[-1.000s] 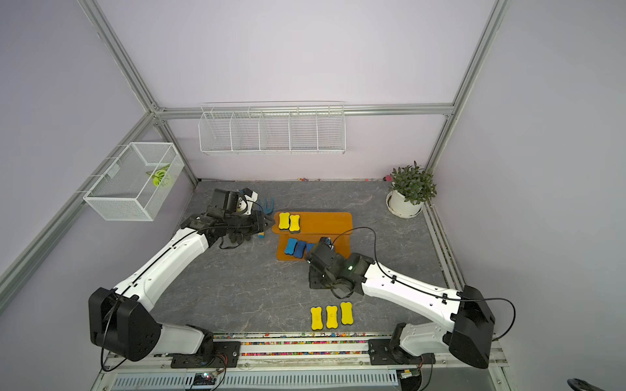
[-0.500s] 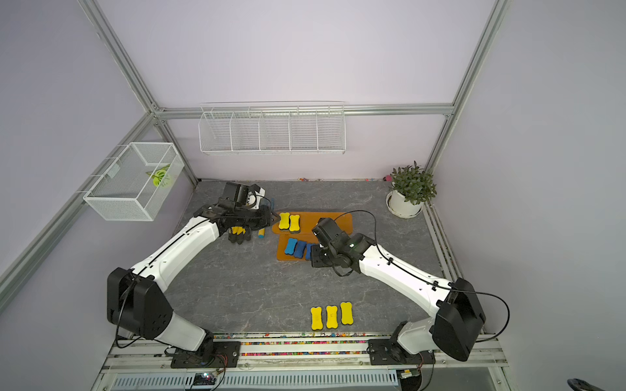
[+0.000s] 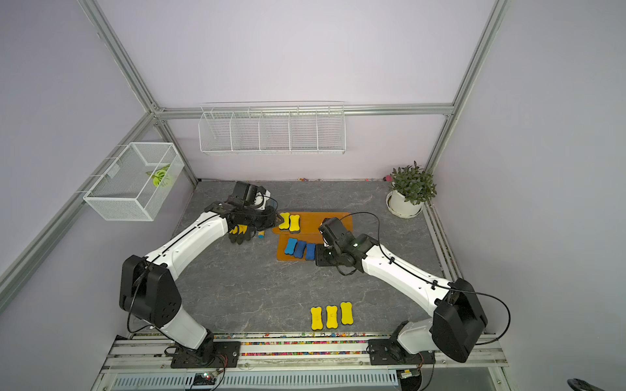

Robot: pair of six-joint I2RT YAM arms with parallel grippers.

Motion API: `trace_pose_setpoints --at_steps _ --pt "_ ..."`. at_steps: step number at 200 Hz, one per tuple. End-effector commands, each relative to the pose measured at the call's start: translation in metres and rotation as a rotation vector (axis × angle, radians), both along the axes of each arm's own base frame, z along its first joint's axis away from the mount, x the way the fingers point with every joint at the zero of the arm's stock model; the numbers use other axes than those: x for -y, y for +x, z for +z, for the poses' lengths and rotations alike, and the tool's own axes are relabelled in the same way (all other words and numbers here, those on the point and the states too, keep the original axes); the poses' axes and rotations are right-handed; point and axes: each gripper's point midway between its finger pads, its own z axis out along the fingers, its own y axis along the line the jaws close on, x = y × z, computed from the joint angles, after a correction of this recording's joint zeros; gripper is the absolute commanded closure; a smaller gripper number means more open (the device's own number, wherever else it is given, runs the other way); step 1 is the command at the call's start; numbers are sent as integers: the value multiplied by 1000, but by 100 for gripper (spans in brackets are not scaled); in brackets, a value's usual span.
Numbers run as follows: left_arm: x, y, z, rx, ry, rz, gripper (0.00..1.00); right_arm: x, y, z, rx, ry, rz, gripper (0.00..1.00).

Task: Remove the whiteboard erasers from the shelf
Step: Pick up the whiteboard eraser from the shelf.

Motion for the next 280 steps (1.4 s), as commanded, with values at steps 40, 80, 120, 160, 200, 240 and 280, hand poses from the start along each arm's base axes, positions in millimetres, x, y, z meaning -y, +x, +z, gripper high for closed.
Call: trace_pose_setpoints --at_steps 40,80,120,160,200,240,280 --pt "7 7 -1 0 11 -1 69 3 3 0 11 33 9 74" --pt "9 10 -8 -15 23 -1 74 6 5 -1 6 37 6 74" --pt "6 9 -13 -21 45 4 89 11 8 1 7 41 3 74" --pt "4 9 -19 -32 63 4 100 14 12 3 9 42 0 74" --pt "3 8 -19 -33 70 4 100 18 15 8 22 47 -9 74" --pt "-1 6 19 51 34 18 100 20 20 17 52 70 -25 74" --pt "-8 -9 49 107 -7 33 100 15 23 30 78 95 -4 74"
